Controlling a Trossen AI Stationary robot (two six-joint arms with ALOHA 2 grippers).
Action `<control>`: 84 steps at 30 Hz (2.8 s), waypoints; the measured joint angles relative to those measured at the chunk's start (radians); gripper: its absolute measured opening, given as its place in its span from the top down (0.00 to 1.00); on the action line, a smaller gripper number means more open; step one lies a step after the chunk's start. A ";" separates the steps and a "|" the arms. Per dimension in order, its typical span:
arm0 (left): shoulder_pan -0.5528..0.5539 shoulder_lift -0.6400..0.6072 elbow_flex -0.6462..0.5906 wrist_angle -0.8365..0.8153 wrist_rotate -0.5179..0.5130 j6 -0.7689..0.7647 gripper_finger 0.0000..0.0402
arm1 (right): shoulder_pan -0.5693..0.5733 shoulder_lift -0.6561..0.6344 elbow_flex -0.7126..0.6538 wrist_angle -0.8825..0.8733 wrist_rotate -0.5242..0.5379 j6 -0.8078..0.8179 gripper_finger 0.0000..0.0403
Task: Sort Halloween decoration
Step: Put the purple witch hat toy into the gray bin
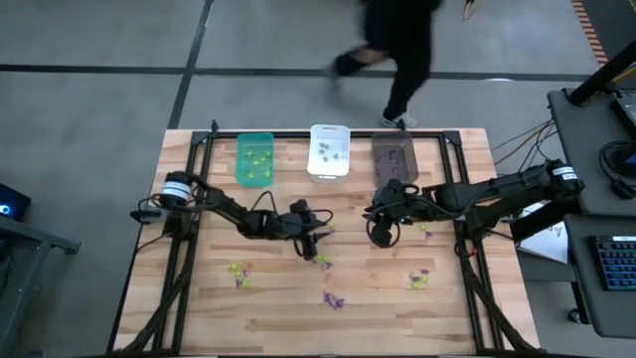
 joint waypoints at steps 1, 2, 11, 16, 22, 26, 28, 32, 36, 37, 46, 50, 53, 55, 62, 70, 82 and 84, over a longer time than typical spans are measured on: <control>-0.002 0.002 0.003 0.000 -0.002 0.003 0.67 | 0.000 0.001 0.000 -0.002 0.000 0.000 0.82; -0.003 0.007 0.010 0.002 -0.004 0.004 0.67 | 0.000 0.001 0.000 -0.002 0.000 0.000 0.82; -0.011 0.076 0.067 0.003 -0.034 0.003 0.67 | 0.000 0.001 -0.002 -0.001 0.002 0.000 0.82; -0.020 0.086 0.073 -0.003 -0.053 0.005 0.70 | 0.000 0.001 -0.002 -0.002 0.002 -0.001 0.82; -0.023 0.083 0.074 -0.058 -0.094 0.014 0.77 | 0.000 0.001 -0.003 -0.002 0.002 -0.001 0.82; -0.024 0.083 0.075 -0.064 -0.096 0.013 0.85 | 0.000 0.001 -0.003 -0.002 0.002 0.000 0.82; -0.024 0.083 0.074 -0.064 -0.095 0.014 0.89 | 0.000 0.001 -0.003 -0.002 0.002 -0.001 0.82; -0.032 0.083 0.080 -0.073 -0.095 0.016 0.97 | 0.000 0.001 -0.003 -0.002 0.002 -0.001 0.82; -0.040 0.083 0.086 -0.076 -0.095 0.034 0.99 | 0.000 0.001 -0.003 -0.002 0.003 0.000 0.82; -0.042 0.083 0.087 -0.077 -0.096 0.036 0.99 | 0.000 0.001 -0.003 -0.002 0.003 0.000 0.82; -0.048 0.059 0.090 -0.076 -0.081 0.064 1.00 | 0.008 0.010 -0.021 0.001 -0.001 -0.085 0.82; -0.048 0.040 0.090 -0.075 -0.078 0.071 1.00 | 0.011 0.047 -0.061 0.074 -0.008 -0.168 0.82; -0.048 0.026 0.091 -0.069 -0.078 0.074 1.00 | 0.011 0.094 -0.086 0.140 -0.009 -0.208 0.82; -0.049 0.022 0.092 -0.062 -0.076 0.074 1.00 | 0.011 0.131 -0.087 0.167 -0.010 -0.220 0.80; -0.049 0.020 0.112 -0.061 -0.073 0.074 1.00 | 0.010 0.268 -0.087 0.302 -0.053 -0.257 0.71; -0.051 0.020 0.133 -0.061 -0.073 0.074 1.00 | -0.002 0.369 -0.087 0.401 -0.062 -0.267 0.67; -0.052 0.020 0.150 -0.065 -0.073 0.076 1.00 | -0.014 0.395 -0.083 0.453 -0.091 -0.273 0.67; -0.052 0.020 0.150 -0.065 -0.073 0.087 1.00 | -0.014 0.395 -0.083 0.453 -0.091 -0.278 0.69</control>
